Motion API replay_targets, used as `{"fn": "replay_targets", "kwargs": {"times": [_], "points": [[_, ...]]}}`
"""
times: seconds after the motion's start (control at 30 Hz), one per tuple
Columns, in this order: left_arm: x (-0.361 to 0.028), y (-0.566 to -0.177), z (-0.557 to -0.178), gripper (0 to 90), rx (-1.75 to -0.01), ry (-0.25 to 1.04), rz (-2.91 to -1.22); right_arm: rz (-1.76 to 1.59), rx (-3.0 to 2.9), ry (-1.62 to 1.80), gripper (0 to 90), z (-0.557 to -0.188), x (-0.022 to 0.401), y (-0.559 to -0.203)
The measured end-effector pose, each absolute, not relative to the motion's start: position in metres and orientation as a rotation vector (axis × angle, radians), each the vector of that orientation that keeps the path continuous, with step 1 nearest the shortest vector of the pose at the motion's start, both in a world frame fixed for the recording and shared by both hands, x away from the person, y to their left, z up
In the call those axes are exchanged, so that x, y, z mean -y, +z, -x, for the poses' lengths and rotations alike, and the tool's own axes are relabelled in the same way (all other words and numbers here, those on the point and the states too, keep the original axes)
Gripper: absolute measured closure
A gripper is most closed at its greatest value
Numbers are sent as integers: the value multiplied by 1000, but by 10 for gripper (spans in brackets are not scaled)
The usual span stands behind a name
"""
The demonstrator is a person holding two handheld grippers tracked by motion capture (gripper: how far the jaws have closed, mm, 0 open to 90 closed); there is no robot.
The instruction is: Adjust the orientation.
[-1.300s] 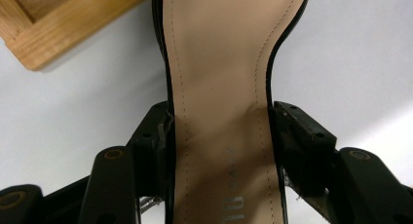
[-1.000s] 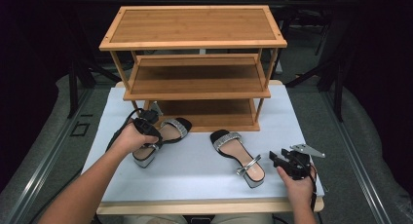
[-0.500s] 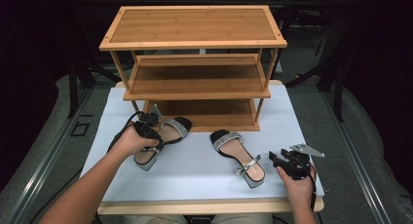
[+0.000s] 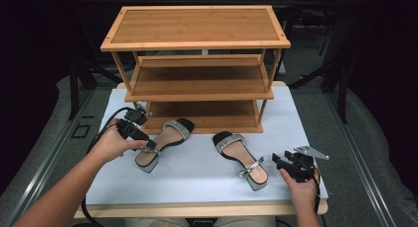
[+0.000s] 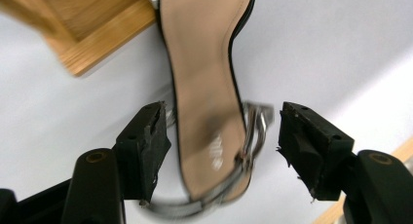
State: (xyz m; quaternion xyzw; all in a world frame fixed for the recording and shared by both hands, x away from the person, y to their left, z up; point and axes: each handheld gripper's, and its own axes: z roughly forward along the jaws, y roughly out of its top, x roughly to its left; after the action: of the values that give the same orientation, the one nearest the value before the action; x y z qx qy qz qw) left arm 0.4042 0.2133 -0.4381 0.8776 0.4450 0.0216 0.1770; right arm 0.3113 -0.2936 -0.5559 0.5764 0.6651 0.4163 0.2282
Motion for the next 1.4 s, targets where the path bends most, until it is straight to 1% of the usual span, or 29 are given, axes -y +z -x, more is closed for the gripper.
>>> {"fn": "replay_targets", "kwargs": {"times": [0.17,0.33,0.47,0.53,0.67,0.73,0.83,0.97,1.07,1.4], "points": [[-240,-435,-390,360,-1255,119,-2465,-1589,-1839,1135,446,-311,293,-555],[-265,-441,-380,366,-1260,112,-2429,-1586,-1837,1130,446,-311,293,-555],[-273,-452,-372,377,-1253,90,-2428,-1588,-1834,1133,446,-311,292,-555],[-272,-459,-369,383,-1255,62,-2434,-1588,-1835,1129,446,-311,292,-555],[-264,-473,-364,380,-1205,31,-2466,-1591,-1837,1131,446,-311,291,-555],[-260,-479,-363,360,-1163,15,-2479,-1584,-1833,1141,447,-311,291,-556],[-255,-487,-361,355,-1122,5,-2492,-1584,-1827,1148,446,-312,291,-557],[-251,-495,-361,375,-1082,28,-2506,-1584,-1826,1150,446,-312,292,-557],[-249,-498,-360,423,-1076,62,-2508,-1592,-1838,1136,446,-311,292,-556],[-244,-499,-352,439,-1040,50,-2486,-1594,-1844,1140,446,-312,291,-557]]}}
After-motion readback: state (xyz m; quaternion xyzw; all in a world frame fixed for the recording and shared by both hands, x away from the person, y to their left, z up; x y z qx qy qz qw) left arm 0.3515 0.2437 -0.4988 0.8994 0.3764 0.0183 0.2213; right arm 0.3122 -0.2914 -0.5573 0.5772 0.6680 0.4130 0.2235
